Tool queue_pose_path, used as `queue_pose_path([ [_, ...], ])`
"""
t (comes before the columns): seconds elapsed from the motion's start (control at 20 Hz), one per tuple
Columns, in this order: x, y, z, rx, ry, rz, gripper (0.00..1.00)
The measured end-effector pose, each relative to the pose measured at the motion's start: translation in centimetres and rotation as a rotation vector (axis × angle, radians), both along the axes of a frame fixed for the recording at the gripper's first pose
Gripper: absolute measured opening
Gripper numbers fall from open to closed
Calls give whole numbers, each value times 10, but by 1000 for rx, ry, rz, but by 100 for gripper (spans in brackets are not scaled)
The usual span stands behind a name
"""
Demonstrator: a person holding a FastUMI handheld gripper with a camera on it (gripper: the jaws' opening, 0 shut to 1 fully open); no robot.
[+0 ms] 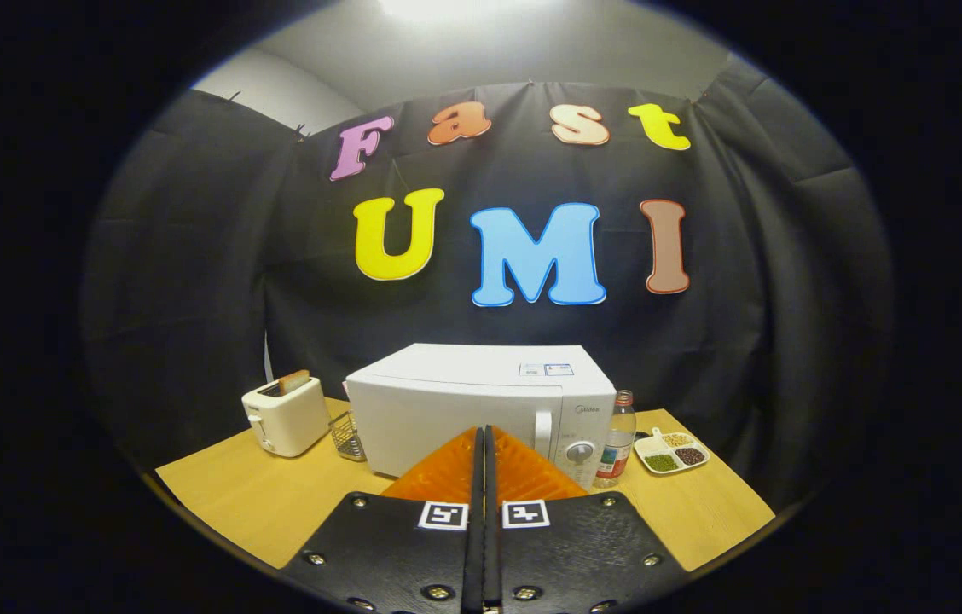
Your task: Open the microwave, put the food inside, and close the microwave door.
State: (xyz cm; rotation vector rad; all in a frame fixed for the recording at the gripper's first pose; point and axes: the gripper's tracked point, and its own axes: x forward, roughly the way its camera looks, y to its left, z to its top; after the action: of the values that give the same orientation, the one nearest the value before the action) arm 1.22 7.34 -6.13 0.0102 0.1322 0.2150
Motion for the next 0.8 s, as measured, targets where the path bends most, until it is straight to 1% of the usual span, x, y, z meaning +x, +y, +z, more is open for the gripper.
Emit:
queue_pose_path([
  [0.05, -11, -2, 0, -2, -9, -5, 2],
  [0.1, -19, -2, 3, 0, -18, -6, 25],
  [0.15, -26, 0, 4, 6, -29, 3, 44],
  [0.25, -33, -2, 7, 10, -45, -4, 97],
  [0.4, -40, -7, 10, 5, -44, -21, 97],
  [0.8, -23, -21, 27, 48, -55, -57, 98],
])
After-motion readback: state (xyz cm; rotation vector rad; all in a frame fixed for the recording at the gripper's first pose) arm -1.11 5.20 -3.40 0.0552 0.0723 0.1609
